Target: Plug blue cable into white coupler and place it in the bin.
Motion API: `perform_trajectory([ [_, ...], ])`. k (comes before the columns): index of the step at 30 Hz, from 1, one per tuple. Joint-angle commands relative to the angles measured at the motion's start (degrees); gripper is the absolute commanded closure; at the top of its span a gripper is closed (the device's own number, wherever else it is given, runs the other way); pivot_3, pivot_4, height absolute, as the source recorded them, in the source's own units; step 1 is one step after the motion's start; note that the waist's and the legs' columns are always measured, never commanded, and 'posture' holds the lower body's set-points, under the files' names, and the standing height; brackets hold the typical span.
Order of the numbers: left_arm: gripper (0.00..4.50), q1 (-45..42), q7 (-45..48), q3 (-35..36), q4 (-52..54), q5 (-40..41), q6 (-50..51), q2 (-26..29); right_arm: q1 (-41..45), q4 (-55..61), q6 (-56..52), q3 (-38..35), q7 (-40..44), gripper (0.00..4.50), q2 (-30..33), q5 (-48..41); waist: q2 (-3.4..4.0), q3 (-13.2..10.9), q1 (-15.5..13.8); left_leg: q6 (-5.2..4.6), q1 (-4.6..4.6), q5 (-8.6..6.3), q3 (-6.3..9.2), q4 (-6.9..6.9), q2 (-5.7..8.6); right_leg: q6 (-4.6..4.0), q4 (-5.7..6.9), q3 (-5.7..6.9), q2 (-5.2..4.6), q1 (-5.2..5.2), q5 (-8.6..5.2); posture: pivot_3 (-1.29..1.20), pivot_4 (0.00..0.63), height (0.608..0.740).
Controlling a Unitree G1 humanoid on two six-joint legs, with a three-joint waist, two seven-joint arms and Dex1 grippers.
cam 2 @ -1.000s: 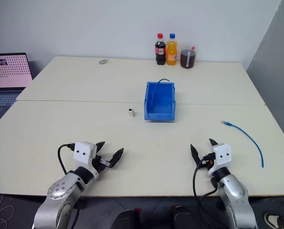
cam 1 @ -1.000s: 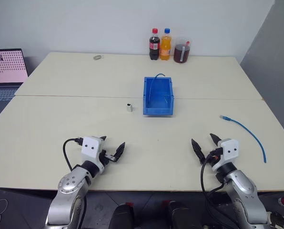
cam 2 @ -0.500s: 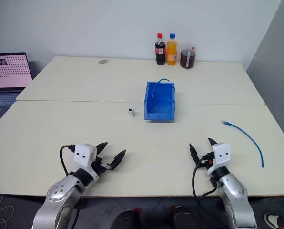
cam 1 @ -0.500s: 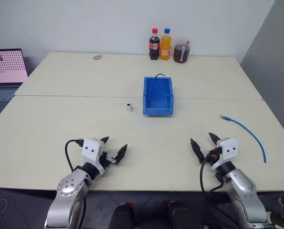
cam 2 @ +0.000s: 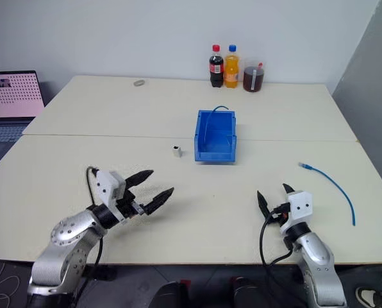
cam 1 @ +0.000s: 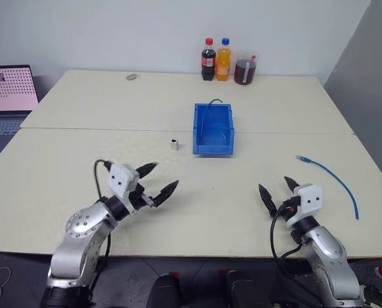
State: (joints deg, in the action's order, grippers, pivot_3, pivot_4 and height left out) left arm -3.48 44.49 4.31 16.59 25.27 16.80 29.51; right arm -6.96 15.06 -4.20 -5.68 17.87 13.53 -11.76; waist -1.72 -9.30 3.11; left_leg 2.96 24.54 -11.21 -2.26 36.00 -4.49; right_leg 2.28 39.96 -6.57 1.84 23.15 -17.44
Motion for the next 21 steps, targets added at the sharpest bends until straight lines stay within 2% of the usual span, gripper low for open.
perform_trajectory([
  [1, 0.0, -3.9, 6.4, -3.9, 3.8, 3.7, 3.6, 2.6, 0.2, 4.3, -2.7, -7.0, -1.2, 0.03, 3.5, -2.6, 0.0, 0.0, 0.0, 0.0, 0.01, 0.0, 0.02, 0.0, 0.0, 0.0, 0.0, 0.01, 0.0, 0.01, 0.0, 0.0, 0.15, 0.74],
  [6, 0.0, -11.0, 12.9, -9.8, 4.3, 4.2, 7.0, 5.0, 0.9, 2.4, -11.4, -15.4, 1.7, 0.03, 10.9, -8.8, 0.02, 0.0, -0.4, -0.01, 0.03, 0.01, 0.05, 0.04, 0.03, 0.01, 0.02, 0.05, 0.0, -0.01, 0.01, 0.0, 0.15, 0.74],
  [10, 0.0, -14.5, 14.6, -12.3, 4.0, 4.5, 8.8, 4.6, 4.3, -4.3, -18.5, -18.5, 4.4, 0.03, 18.1, -10.5, 0.03, 0.0, 0.1, -0.01, 0.0, 0.0, 0.03, 0.04, 0.04, 0.01, 0.02, -0.01, 0.02, -0.03, 0.01, 0.0, 0.15, 0.74],
  [14, 0.0, -15.6, 15.8, -14.2, 3.6, 3.6, 8.6, 4.3, 8.8, -13.4, -22.4, -18.0, 9.5, 0.03, 23.9, -11.1, 0.05, 0.0, 0.3, -0.03, -0.04, 0.0, 0.08, 0.01, 0.03, -0.01, 0.02, -0.04, 0.1, -0.03, 0.0, 0.0, 0.15, 0.74],
  [21, 0.0, -17.0, 16.0, -15.7, 2.8, 2.9, 8.3, 3.2, 22.1, -34.9, -18.1, -12.9, 18.2, 0.03, 30.3, -6.7, 0.11, -0.1, 0.2, -0.04, -0.04, 0.0, 0.03, 0.06, 0.09, 0.04, 0.01, -0.13, 0.09, -0.06, 0.03, 0.0, 0.15, 0.74],
])
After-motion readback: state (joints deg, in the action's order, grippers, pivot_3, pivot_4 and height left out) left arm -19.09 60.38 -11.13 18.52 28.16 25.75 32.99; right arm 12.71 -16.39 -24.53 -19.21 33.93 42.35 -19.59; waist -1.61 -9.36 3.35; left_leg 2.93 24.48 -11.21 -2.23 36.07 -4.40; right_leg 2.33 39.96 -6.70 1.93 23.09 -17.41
